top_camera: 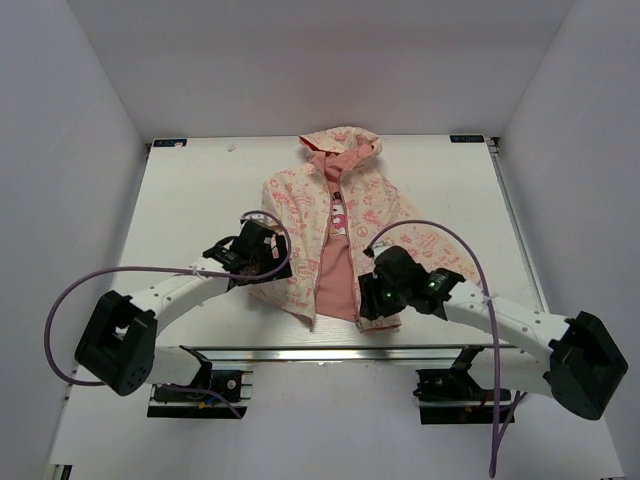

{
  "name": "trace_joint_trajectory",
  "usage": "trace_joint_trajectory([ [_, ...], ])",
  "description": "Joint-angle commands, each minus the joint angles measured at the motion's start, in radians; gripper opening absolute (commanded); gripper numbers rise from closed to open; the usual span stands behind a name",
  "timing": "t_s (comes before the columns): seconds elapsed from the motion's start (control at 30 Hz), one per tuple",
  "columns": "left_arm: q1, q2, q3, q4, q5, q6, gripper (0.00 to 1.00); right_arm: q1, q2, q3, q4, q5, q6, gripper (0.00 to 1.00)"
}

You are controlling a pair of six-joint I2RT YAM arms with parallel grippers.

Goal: Zip up the jacket

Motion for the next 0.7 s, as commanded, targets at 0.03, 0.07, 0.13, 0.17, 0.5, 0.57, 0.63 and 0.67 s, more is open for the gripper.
trace_joint_trajectory([
  [0.03, 0.006, -0.064, 0.031, -0.012, 0.051, 0.027, 0.98, 0.044, 0.07, 0.036, -0.002, 0.109, 0.05, 0.54],
  [0.07, 0.006, -0.07, 0.026, -0.011, 0.073, 0.029, 0.98, 0.05, 0.096, 0.033, 0.001, 0.118, 0.06, 0.54],
  [0.13, 0.006, -0.093, 0.022, -0.003, 0.104, 0.041, 0.98, 0.07, 0.122, 0.031, 0.01, 0.134, 0.066, 0.54],
  [0.17, 0.006, -0.101, 0.02, -0.001, 0.128, 0.042, 0.98, 0.088, 0.145, 0.033, 0.024, 0.137, 0.07, 0.53],
  [0.5, -0.072, -0.137, 0.02, -0.006, 0.265, 0.052, 0.98, 0.16, 0.236, 0.028, 0.076, 0.186, 0.139, 0.53],
  [0.57, -0.112, -0.12, 0.039, -0.018, 0.246, 0.045, 0.98, 0.165, 0.245, 0.025, 0.067, 0.235, 0.155, 0.46],
  [0.63, -0.173, -0.104, 0.052, -0.04, 0.204, 0.033, 0.98, 0.168, 0.247, 0.014, 0.071, 0.26, 0.172, 0.41],
  [0.67, -0.19, -0.083, 0.069, -0.047, 0.197, 0.032, 0.98, 0.171, 0.245, 0.013, 0.074, 0.264, 0.175, 0.37],
])
